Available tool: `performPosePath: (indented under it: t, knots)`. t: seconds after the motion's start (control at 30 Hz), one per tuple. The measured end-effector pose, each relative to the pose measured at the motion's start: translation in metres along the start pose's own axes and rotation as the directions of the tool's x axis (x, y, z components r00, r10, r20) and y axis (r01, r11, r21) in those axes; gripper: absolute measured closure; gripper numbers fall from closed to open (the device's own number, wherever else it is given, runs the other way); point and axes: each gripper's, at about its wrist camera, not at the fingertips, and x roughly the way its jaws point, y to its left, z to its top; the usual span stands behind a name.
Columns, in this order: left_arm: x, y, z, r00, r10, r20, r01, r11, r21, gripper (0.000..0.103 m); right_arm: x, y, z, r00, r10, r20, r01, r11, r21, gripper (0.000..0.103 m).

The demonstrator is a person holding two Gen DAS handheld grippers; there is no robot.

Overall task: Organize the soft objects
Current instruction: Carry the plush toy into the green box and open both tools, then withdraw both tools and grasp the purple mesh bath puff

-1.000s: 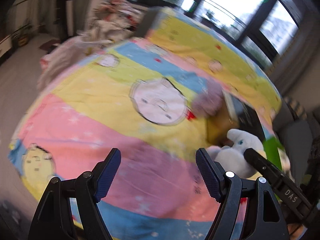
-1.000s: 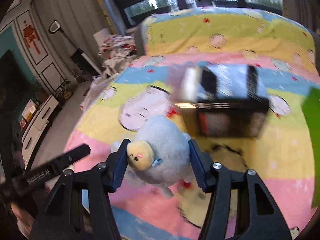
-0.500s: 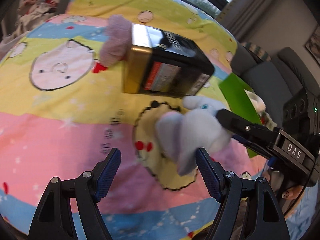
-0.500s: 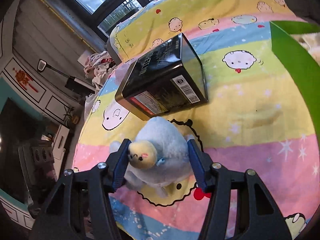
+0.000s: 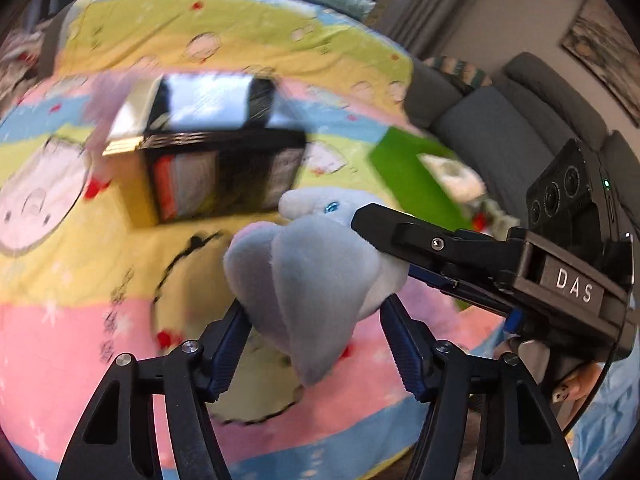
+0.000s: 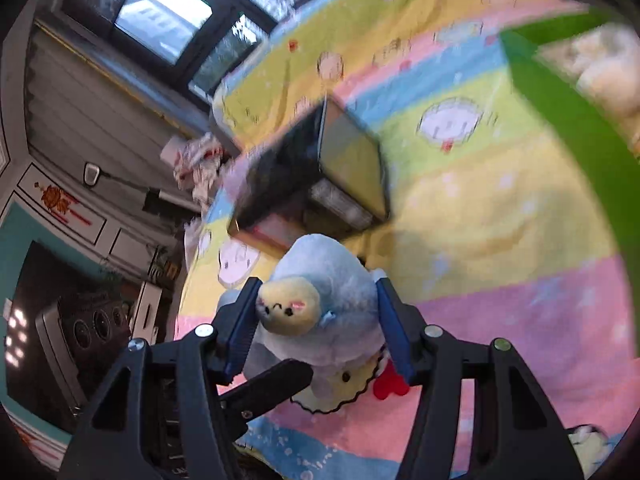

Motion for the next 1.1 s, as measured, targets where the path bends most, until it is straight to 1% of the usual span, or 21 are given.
performPosePath:
  t: [0.07,0.1,0.2,0.3,0.37,0.47,0.53,0.6,0.63,0.67,0.7,0.73,0.77,0.8,0.83,0.87,0.9,0.97,1.03,1.07,1.1]
  knots:
    - [0.000,-0.023,0.015,1.000,-0.011,0.024,0.010,0.998,0.055,0.037,-0.025,0.000,0.012,0.998,-0.011,0.063,0.011,1.000,-0.008,0.047]
    - [0.002,-0.038,0.025,0.999,-0.024,0.032,0.021,0.996,0.085,0.037,-0.041,-0.003,0.021,0.995,-0.020,0.102,0.020,1.000,-0.003,0.047]
    - [0.012,-0.077,0.054,0.998,-0.058,0.039,0.051,0.987,0.149,0.037,-0.074,-0.017,0.046,0.983,-0.042,0.179,0.037,0.999,0.031,0.047]
    - [0.034,-0.120,0.081,0.994,-0.095,0.047,0.083,0.971,0.223,0.037,-0.107,-0.038,0.072,0.962,-0.083,0.258,0.071,0.996,0.058,0.046]
    - [0.047,-0.137,0.093,0.993,-0.115,0.038,0.103,0.964,0.246,0.037,-0.123,-0.052,0.085,0.950,-0.109,0.293,0.090,0.993,0.079,0.045]
    - [0.077,-0.164,0.113,0.987,-0.162,0.008,0.154,0.953,0.261,0.037,-0.144,-0.082,0.104,0.927,-0.166,0.336,0.129,0.983,0.131,0.045]
    - [0.099,-0.175,0.121,0.982,-0.187,-0.005,0.181,0.948,0.262,0.037,-0.149,-0.101,0.111,0.914,-0.227,0.337,0.177,0.969,0.173,0.045]
    - [0.120,-0.183,0.126,0.978,-0.207,-0.031,0.208,0.942,0.264,0.041,-0.145,-0.120,0.117,0.905,-0.315,0.287,0.261,0.942,0.211,0.045]
    - [0.123,-0.186,0.126,0.976,-0.212,-0.043,0.216,0.940,0.264,0.041,-0.142,-0.130,0.117,0.899,-0.347,0.265,0.291,0.929,0.228,0.045]
    - [0.131,-0.192,0.126,0.975,-0.213,-0.059,0.221,0.937,0.270,0.041,-0.142,-0.139,0.116,0.893,-0.365,0.265,0.301,0.920,0.252,0.045]
    - [0.139,-0.197,0.126,0.979,-0.193,-0.070,0.205,0.937,0.284,0.041,-0.143,-0.149,0.115,0.889,-0.378,0.258,0.306,0.910,0.281,0.045]
    - [0.138,-0.200,0.125,0.985,-0.165,-0.057,0.174,0.939,0.296,0.041,-0.143,-0.158,0.114,0.882,-0.403,0.245,0.321,0.894,0.314,0.045]
    - [0.138,-0.202,0.124,0.990,-0.133,-0.043,0.140,0.941,0.309,0.041,-0.144,-0.162,0.115,0.870,-0.435,0.232,0.348,0.875,0.336,0.045]
    - [0.135,-0.203,0.124,0.991,-0.130,-0.038,0.135,0.939,0.315,0.041,-0.145,-0.164,0.114,0.852,-0.474,0.223,0.384,0.855,0.349,0.045]
    - [0.132,-0.202,0.123,0.988,-0.147,-0.045,0.154,0.937,0.313,0.041,-0.146,-0.164,0.113,0.838,-0.499,0.221,0.411,0.843,0.348,0.042]
    - [0.127,-0.199,0.124,0.985,-0.166,-0.057,0.175,0.936,0.306,0.041,-0.148,-0.161,0.112,0.833,-0.509,0.219,0.421,0.839,0.345,0.040]
    - [0.123,-0.198,0.123,0.984,-0.165,-0.063,0.176,0.937,0.301,0.041,-0.149,-0.159,0.112,0.830,-0.513,0.218,0.427,0.837,0.343,0.035]
    - [0.113,-0.193,0.124,0.989,-0.135,-0.053,0.144,0.943,0.301,0.041,-0.152,-0.148,0.114,0.824,-0.519,0.229,0.436,0.837,0.330,0.031]
    - [0.099,-0.185,0.124,0.994,-0.107,-0.028,0.111,0.947,0.302,0.041,-0.155,-0.126,0.119,0.808,-0.539,0.239,0.470,0.833,0.291,0.024]
    - [0.089,-0.179,0.126,0.996,-0.088,-0.016,0.089,0.951,0.295,0.041,-0.155,-0.110,0.122,0.802,-0.545,0.244,0.489,0.834,0.256,0.022]
    - [0.072,-0.168,0.127,0.997,-0.072,0.002,0.069,0.959,0.276,0.040,-0.155,-0.100,0.125,0.801,-0.544,0.250,0.498,0.837,0.226,0.021]
